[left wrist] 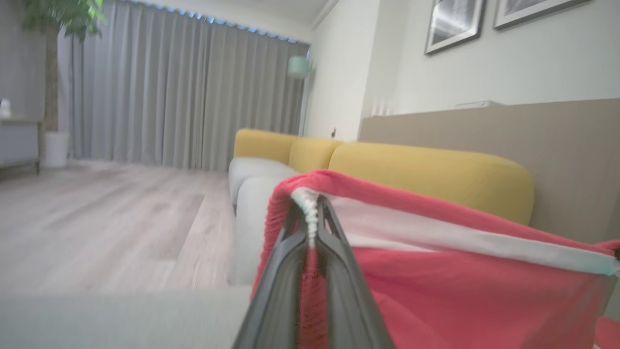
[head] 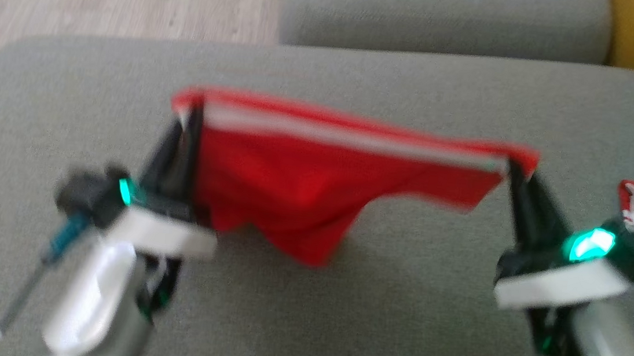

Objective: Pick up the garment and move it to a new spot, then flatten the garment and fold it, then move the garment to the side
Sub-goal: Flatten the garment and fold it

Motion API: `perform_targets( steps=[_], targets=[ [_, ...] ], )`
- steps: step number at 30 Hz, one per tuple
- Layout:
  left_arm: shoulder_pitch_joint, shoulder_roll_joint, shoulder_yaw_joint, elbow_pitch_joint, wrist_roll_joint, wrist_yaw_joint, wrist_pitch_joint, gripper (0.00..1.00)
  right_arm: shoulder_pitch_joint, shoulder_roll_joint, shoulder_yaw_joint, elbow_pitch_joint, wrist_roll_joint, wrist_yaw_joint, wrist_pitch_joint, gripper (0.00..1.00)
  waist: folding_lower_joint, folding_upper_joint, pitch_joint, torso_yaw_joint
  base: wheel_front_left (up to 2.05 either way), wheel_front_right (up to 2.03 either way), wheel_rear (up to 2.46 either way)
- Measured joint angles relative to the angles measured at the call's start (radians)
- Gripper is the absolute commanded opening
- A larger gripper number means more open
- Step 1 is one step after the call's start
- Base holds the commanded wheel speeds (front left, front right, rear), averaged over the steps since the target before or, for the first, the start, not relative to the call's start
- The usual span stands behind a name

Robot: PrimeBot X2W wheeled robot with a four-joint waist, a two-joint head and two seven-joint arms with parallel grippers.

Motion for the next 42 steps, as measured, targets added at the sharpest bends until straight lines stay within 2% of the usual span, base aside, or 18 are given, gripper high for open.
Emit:
perform_targets(
  steps=[4,7,15,19,24,26,28,32,38,42],
  targets=[
    [-0.166,0.091,-0.058,-0.068,-0.029,0.000,0.030,0.00,-0.120,-0.032,-0.020,-0.066,0.049,0.000,0.000,0.00,0.0000,0.0000,-0.038,-0.024,0.00,0.00,0.00],
    [-0.268,0.129,-0.072,-0.136,-0.074,-0.007,0.087,0.00,-0.210,-0.071,-0.024,-0.106,0.087,0.000,0.000,0.00,-0.0001,0.0000,-0.054,-0.045,0.00,0.00,0.00],
    [-0.393,0.172,-0.088,-0.219,-0.122,-0.007,0.213,0.00,-0.378,-0.136,-0.056,-0.165,0.156,0.000,0.067,0.00,0.0000,0.0000,-0.028,-0.077,0.00,0.00,0.00],
    [-0.406,0.143,-0.085,-0.196,-0.167,0.006,0.231,0.00,-0.451,-0.168,-0.032,-0.133,0.155,0.000,0.113,0.00,0.0000,0.0000,0.028,-0.085,0.00,0.00,0.00],
    [-0.510,0.111,-0.091,-0.072,-0.141,0.024,0.221,0.00,-0.624,-0.197,0.032,-0.007,0.137,0.000,0.114,0.00,0.0003,0.0000,0.118,-0.094,0.00,0.00,0.00],
    [-0.591,0.098,-0.086,0.006,-0.120,0.039,0.187,0.00,-0.729,-0.195,0.036,0.069,0.129,0.000,0.091,0.00,0.0003,0.0000,0.157,-0.097,0.00,0.00,0.00],
    [-0.736,0.073,-0.087,0.093,-0.069,0.045,0.099,0.00,-0.892,-0.188,0.042,0.172,0.104,0.000,0.053,0.00,0.0004,0.0000,0.214,-0.104,0.00,0.00,0.00],
    [-0.873,0.032,-0.071,0.177,-0.058,0.046,0.022,0.00,-1.020,-0.175,0.056,0.273,0.093,0.000,0.016,0.00,0.0003,0.0000,0.275,-0.113,0.00,0.00,0.00],
    [-0.791,0.015,-0.057,0.289,-0.061,0.039,0.000,0.00,-0.984,-0.160,0.102,0.337,0.128,0.000,0.004,0.00,0.0004,-0.0001,0.313,-0.128,0.00,0.00,0.00],
    [-0.580,-0.005,-0.038,0.347,-0.093,0.026,-0.003,0.00,-0.796,-0.151,0.179,0.351,0.222,0.000,0.003,0.00,0.0001,-0.0001,0.309,-0.142,0.00,0.00,0.00]
  ],
)
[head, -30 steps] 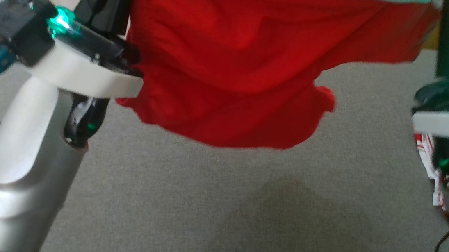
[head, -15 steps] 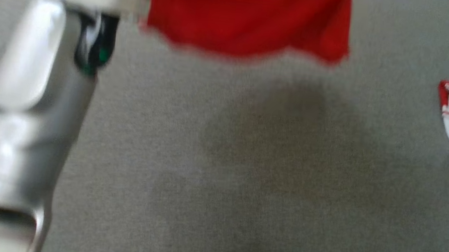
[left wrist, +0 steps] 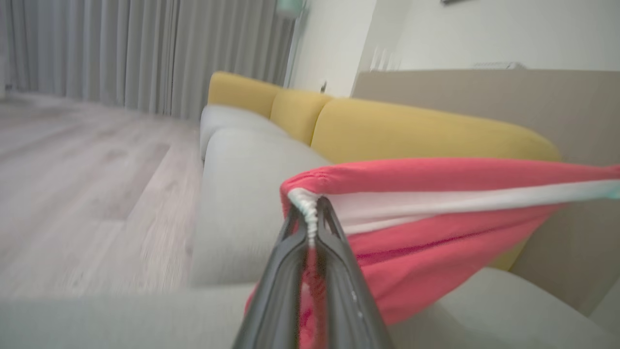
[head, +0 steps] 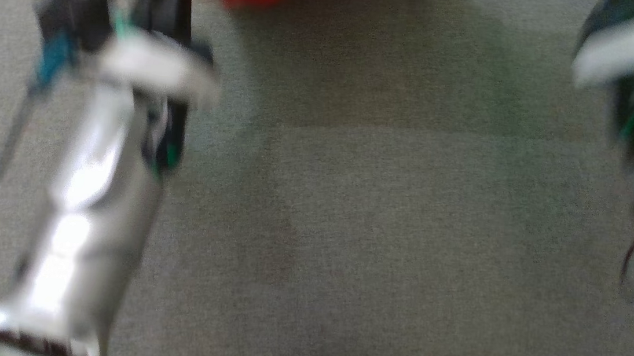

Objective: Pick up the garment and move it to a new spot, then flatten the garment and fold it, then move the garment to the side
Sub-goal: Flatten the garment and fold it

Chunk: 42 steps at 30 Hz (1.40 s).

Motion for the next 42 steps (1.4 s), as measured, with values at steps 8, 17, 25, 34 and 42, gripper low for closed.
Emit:
perform_targets(
  steps=[8,17,25,34,42],
  targets=[
    [0.408,-0.052,0.061,-0.004,-0.042,-0.026,0.000,0.00,0.426,0.000,0.109,-0.027,0.227,0.000,0.000,0.00,-0.0004,0.0000,-0.048,-0.026,0.00,0.00,0.00],
    [0.706,-0.058,0.067,-0.105,-0.140,-0.034,0.000,0.00,0.691,-0.023,0.159,-0.118,0.383,0.000,0.000,0.00,-0.0005,0.0001,-0.168,-0.042,0.00,0.00,0.00],
    [0.866,-0.054,0.033,-0.151,-0.154,-0.034,0.000,0.00,0.877,-0.070,0.181,-0.217,0.481,0.000,0.012,0.00,-0.0004,0.0001,-0.278,-0.033,0.00,0.00,0.00],
    [0.913,-0.048,-0.025,-0.236,-0.130,-0.034,0.000,0.00,0.939,-0.102,0.120,-0.349,0.634,0.000,0.044,0.00,-0.0002,0.0001,-0.292,0.005,0.00,0.00,0.00],
    [0.707,-0.047,-0.083,-0.261,-0.126,-0.034,0.000,0.00,0.742,-0.043,-0.004,-0.332,0.805,0.000,0.100,0.00,0.0001,0.0001,-0.211,0.051,0.00,0.00,0.00]
  ],
)
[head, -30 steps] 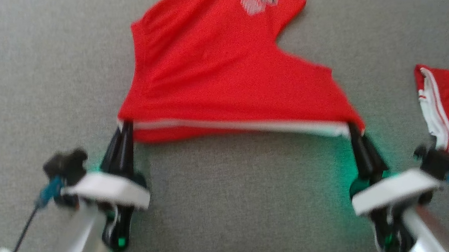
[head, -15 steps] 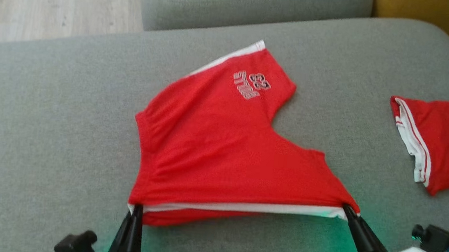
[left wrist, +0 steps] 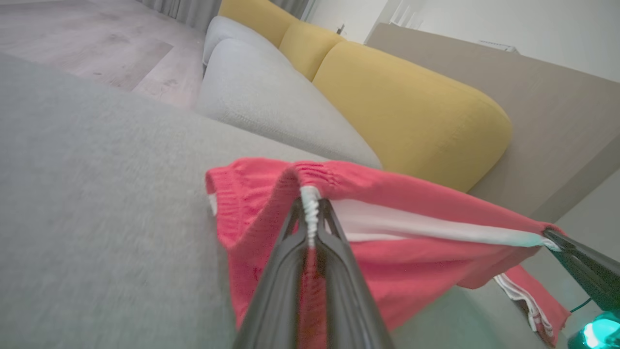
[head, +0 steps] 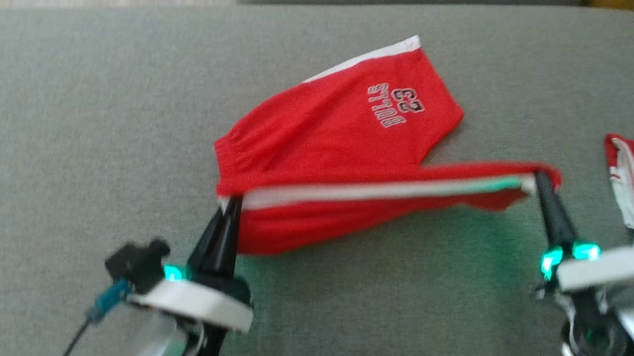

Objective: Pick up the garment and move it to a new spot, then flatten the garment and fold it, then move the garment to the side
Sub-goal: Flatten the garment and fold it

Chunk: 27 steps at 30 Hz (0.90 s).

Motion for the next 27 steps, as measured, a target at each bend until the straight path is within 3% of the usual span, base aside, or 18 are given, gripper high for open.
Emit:
perform_targets(
  steps=[13,27],
  targets=[
    [-0.245,-0.002,-0.027,0.037,-0.091,0.011,0.000,0.00,-0.357,0.052,-0.002,0.201,-0.035,0.000,0.083,0.00,0.0001,0.0000,0.139,0.054,0.00,0.00,0.00],
    [-0.473,-0.008,-0.129,0.143,-0.186,0.072,0.000,0.00,-0.655,0.103,0.025,0.436,-0.126,0.000,0.109,0.00,0.0000,-0.0001,0.287,0.101,0.00,0.00,0.00]
  ],
)
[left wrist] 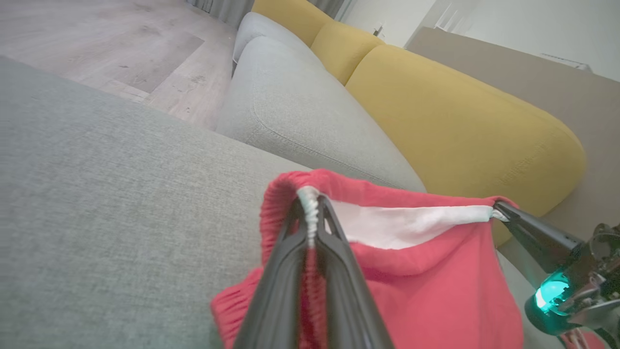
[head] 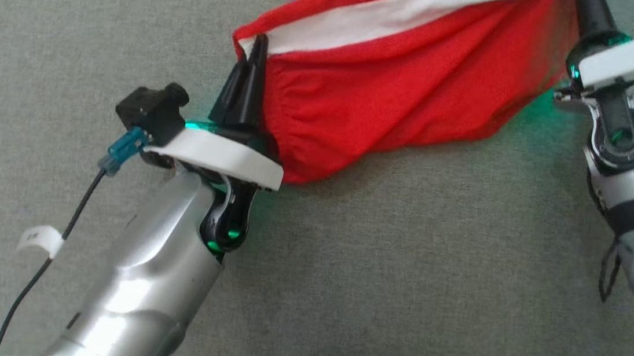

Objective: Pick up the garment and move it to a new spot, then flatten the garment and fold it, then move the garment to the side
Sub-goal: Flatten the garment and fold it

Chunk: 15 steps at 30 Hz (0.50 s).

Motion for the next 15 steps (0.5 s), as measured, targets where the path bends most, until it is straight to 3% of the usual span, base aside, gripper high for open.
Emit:
perform_targets(
  steps=[7,8,9,10,11,15],
  targets=[
    [-0.022,0.000,-0.025,0.016,-0.009,0.037,0.000,0.00,-0.083,0.014,0.028,0.090,-0.046,0.000,-0.001,0.00,-0.0001,0.0000,0.031,0.028,0.00,0.00,0.00],
    [-0.022,0.000,-0.033,0.019,-0.011,0.043,0.000,0.00,-0.087,0.015,0.029,0.098,-0.052,0.000,-0.007,0.41,-0.0001,0.0000,0.033,0.032,0.00,0.00,0.00],
    [-0.022,-0.001,-0.037,0.021,-0.019,0.044,0.000,0.21,-0.091,0.017,0.030,0.108,-0.058,0.000,-0.019,1.00,-0.0002,0.0000,0.034,0.035,0.00,0.00,0.00],
    [-0.022,-0.001,-0.038,0.023,-0.025,0.051,0.000,0.75,-0.094,0.017,0.032,0.114,-0.061,0.000,-0.024,1.00,-0.0002,0.0000,0.035,0.038,0.00,0.00,0.00],
    [-0.022,-0.001,-0.037,0.023,-0.025,0.062,0.000,1.00,-0.097,0.018,0.032,0.120,-0.061,0.000,-0.035,1.00,-0.0001,0.0000,0.035,0.040,0.00,0.00,0.00],
    [-0.017,0.000,-0.034,0.026,-0.010,0.096,0.000,1.00,-0.101,0.015,0.058,0.131,-0.105,0.000,-0.080,1.00,-0.0002,0.0000,0.027,0.043,0.00,0.00,0.00]
  ],
)
